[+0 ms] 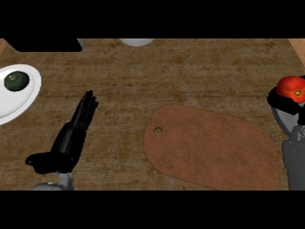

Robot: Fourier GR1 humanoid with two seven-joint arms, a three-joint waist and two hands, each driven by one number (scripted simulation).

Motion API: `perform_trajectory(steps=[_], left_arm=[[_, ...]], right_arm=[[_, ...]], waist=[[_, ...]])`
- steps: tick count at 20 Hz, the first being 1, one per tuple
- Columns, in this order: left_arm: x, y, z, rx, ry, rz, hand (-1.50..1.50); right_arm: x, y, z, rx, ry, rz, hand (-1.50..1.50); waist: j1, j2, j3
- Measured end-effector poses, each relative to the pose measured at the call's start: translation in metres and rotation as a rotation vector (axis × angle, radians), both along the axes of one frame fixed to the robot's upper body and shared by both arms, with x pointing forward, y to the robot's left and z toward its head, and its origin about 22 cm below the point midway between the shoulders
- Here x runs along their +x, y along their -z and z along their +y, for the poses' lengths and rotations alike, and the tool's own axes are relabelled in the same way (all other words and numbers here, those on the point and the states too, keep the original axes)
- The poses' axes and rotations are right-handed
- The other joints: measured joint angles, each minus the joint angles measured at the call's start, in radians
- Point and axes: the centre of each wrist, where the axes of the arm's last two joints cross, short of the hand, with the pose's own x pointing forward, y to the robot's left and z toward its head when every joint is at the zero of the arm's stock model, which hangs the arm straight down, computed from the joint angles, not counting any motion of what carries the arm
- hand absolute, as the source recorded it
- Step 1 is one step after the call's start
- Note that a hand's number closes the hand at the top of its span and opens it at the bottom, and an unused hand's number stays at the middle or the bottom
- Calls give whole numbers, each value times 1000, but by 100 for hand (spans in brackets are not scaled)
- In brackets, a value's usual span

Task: Pick the tomato from the cutting board and place it in the pan

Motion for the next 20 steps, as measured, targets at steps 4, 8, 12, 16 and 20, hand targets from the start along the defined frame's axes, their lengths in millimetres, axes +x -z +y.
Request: perform_trajectory(steps=[4, 8, 12, 16, 20], left_arm=[[-2, -2, 0, 1, -1, 3, 0], [2, -1, -1, -2, 0, 1, 0], [2, 2, -4, -1, 7, -1, 0], [5, -2, -7, -4, 15, 0, 0], [4, 0, -12, -6, 23, -8, 0]], right_arm=[[-4, 10, -45, -99, 78, -8, 150], [1, 19, -87, -125, 136, -90, 150], [7, 29, -126, -126, 164, -131, 150], [11, 38, -156, -127, 178, -149, 150], [9, 44, -178, -3, 171, -9, -150]], waist=[[3, 1, 0], [7, 3, 1], [12, 4, 1], [16, 5, 2], [27, 9, 2]])
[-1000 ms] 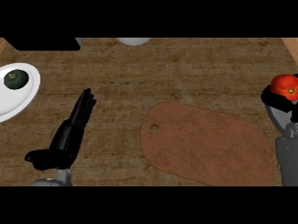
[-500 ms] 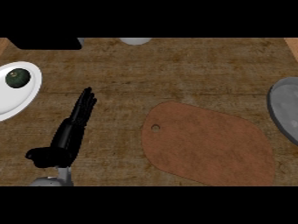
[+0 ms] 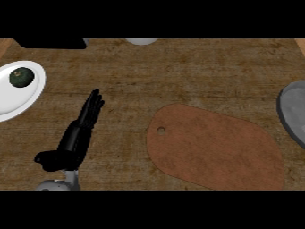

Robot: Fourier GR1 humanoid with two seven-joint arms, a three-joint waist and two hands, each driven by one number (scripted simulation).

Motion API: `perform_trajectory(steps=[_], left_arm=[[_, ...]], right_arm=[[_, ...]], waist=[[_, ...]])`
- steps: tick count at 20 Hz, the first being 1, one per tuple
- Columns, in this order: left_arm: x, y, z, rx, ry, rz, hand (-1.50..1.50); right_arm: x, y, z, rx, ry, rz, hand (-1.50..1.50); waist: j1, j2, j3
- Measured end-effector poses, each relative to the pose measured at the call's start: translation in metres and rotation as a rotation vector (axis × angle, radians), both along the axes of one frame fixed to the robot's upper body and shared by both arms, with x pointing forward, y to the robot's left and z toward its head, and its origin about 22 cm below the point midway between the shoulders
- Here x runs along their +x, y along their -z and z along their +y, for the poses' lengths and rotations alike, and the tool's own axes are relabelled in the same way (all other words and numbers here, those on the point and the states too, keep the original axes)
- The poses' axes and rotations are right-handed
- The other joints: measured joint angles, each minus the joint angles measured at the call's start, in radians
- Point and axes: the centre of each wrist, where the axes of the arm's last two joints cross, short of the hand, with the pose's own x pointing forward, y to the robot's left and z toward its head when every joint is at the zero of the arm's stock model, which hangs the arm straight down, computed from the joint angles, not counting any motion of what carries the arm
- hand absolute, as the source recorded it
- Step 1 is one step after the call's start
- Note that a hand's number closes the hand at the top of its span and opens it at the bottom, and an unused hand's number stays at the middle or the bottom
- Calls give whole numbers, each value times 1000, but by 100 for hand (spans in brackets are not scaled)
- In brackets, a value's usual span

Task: Pick the tomato from the cutting board and place it in the pan

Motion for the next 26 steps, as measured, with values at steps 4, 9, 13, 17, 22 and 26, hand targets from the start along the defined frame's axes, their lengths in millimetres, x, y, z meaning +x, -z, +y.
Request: perform_trajectory(steps=[4, 9, 13, 17, 22, 26], left_arm=[[1, -2, 1, 0, 10, 1, 0], [0, 0, -2, -2, 20, -2, 0], [6, -2, 1, 3, 15, -9, 0], [5, 0, 2, 3, 11, 0, 0], [2, -1, 0, 5, -2, 8, 0], [0, -2, 7, 5, -24, 10, 0]], right_arm=[[-1, 6, -12, 159, -81, 162, -150], [3, 10, -17, 283, -183, 156, -150], [5, 15, -14, 280, -211, 18, -150], [2, 15, -19, 284, -215, -152, -150], [-15, 12, -38, 361, -229, -287, -150], [-39, 22, -52, 441, -290, -369, -150]], waist=[[9, 3, 2], [16, 6, 3], [14, 7, 4], [5, 4, 3], [-12, -4, 1], [-26, -10, -1]])
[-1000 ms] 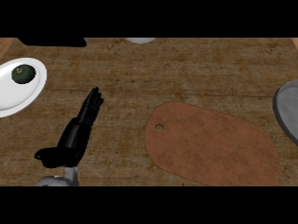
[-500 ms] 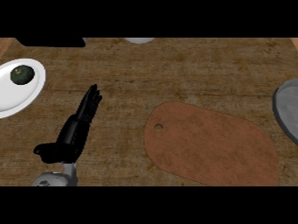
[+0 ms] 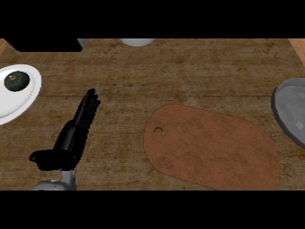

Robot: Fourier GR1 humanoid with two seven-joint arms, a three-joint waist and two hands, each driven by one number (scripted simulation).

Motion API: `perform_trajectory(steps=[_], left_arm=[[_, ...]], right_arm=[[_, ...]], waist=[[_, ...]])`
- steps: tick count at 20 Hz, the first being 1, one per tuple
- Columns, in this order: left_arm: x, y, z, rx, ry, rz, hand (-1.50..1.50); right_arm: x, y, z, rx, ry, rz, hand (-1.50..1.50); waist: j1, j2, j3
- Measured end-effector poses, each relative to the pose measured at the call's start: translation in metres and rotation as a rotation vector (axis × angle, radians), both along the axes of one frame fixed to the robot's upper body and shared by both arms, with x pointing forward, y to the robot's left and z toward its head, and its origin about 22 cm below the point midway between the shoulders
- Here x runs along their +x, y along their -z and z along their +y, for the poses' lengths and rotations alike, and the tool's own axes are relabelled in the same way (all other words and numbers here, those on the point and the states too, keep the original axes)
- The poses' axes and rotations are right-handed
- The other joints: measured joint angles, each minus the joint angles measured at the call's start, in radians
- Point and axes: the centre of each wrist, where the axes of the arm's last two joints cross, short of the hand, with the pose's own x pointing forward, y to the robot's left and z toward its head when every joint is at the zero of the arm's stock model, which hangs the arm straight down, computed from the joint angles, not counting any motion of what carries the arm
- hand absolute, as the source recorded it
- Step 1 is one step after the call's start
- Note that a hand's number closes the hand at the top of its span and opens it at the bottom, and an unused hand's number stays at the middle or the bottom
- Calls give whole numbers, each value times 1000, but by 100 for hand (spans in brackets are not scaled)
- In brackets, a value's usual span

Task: Pick the tomato from the cutting board and place it in the pan

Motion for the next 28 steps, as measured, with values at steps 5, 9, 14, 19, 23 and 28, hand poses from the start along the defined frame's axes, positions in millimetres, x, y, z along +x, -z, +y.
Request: perform_trajectory(steps=[5, 9, 14, 19, 23, 28], left_arm=[[-1, -2, 7, -6, -12, 4, 0], [-2, -2, 12, -5, -17, 4, 0], [-4, 1, 7, -1, -15, 5, 0], [-4, 7, 3, 3, -10, 2, 0], [-8, 3, 6, 6, -5, -2, 0], [-4, 0, 4, -2, -10, -4, 0]], right_arm=[[-37, 14, -13, 65, -127, -58, -150], [-68, 21, -17, 69, -192, -82, -150], [-102, 29, -3, 44, -237, -88, -150], [-129, 25, 11, 27, -240, -68, -150], [-145, 26, 22, 19, -245, -49, -150], [-158, 18, 25, -5, -229, -18, -150]], waist=[[-13, -5, -2], [-15, -5, -2], [-14, -5, -3], [-8, -3, -2], [-5, -2, -2], [-3, -1, -1]])
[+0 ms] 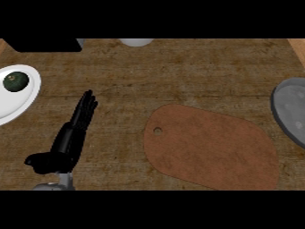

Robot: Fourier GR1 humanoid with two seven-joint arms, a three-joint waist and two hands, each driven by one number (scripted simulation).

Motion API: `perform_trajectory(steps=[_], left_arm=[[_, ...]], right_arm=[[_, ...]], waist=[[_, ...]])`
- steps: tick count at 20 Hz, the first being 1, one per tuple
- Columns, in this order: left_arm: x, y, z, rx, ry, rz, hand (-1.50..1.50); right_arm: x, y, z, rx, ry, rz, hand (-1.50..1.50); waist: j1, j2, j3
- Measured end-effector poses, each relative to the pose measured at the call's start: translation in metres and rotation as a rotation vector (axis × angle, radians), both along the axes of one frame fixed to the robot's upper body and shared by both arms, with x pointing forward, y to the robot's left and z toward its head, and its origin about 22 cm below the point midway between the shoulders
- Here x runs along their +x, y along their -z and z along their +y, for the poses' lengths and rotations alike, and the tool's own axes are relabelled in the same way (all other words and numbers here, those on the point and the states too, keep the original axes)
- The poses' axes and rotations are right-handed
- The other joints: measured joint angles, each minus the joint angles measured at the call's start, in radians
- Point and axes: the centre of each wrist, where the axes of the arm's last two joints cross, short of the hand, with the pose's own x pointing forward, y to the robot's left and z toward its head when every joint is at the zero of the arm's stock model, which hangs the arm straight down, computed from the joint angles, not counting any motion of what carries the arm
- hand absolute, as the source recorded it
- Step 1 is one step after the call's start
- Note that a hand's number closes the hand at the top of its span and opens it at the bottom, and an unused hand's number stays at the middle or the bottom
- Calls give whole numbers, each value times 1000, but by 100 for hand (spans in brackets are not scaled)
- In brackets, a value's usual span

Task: Pick the tomato from the cutting board and place it in the pan

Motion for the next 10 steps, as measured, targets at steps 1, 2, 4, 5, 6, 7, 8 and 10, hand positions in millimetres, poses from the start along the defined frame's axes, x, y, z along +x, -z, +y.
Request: perform_trajectory(steps=[1, 2, 4, 5, 6, 7, 8, 10], left_arm=[[-1, 1, 0, -1, 2, 1, 0], [-4, -1, -2, -3, 4, 6, 0], [1, -6, 1, 2, 8, 2, 0], [3, -3, 3, 2, 5, 2, 0], [2, -4, 1, 2, 7, 5, 0], [2, -5, 0, 2, 6, 7, 0], [1, -5, 2, 1, 5, 10, 0], [1, -1, 3, 4, 5, 6, 0]], right_arm=[[-5, 1, 2, -4, 4, 9, -150], [-2, -1, -1, -8, 8, 12, -150], [-3, -2, -1, -13, 15, 20, -150], [-2, -1, 2, -17, 12, 26, -150], [-3, 1, 5, -20, 14, 30, -150], [-4, 2, 8, -30, 18, 31, -150], [-7, 3, 8, -39, 20, 34, -150], [-3, 4, 11, -64, 31, 40, -150]], waist=[[0, 0, 0], [1, 0, 0], [1, 0, 0], [1, 0, 0], [1, 0, 0], [1, 0, 0], [1, 0, 0], [2, 0, 0]])
